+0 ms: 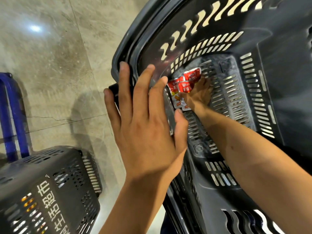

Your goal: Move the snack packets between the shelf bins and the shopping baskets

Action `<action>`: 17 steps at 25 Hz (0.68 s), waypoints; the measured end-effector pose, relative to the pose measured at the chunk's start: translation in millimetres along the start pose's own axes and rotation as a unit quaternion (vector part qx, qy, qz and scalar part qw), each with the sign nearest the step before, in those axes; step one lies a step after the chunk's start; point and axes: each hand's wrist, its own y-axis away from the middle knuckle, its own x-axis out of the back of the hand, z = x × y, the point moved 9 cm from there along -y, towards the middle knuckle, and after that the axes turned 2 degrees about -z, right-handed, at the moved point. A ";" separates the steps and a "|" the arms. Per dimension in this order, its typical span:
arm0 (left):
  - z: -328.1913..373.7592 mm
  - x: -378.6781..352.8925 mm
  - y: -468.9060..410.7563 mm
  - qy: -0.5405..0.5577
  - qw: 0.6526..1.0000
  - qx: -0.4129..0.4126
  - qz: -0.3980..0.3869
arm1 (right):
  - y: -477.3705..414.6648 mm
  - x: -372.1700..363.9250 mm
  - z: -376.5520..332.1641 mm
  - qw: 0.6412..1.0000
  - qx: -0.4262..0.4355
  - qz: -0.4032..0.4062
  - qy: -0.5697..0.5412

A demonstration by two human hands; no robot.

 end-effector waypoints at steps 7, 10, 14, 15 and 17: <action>3.7 -1.8 3.1 0.001 1.000 -0.004 -0.002 | -4.7 -38.9 -23.6 0.938 0.001 -0.085 -0.335; 4.4 -1.5 4.5 0.003 1.000 -0.007 -0.003 | -6.5 -28.8 -19.8 0.963 0.002 -0.069 -0.261; 4.8 -2.4 4.2 0.008 1.000 -0.016 0.002 | 8.8 -11.8 -5.8 0.961 -0.034 -0.118 -0.247; 3.8 -3.9 4.6 0.009 1.000 -0.017 -0.002 | 21.0 -3.4 0.6 0.952 -0.034 -0.114 -0.282; 1.5 -7.0 5.3 0.005 0.999 -0.023 -0.029 | 61.3 17.7 17.6 0.909 -0.049 -0.126 -0.395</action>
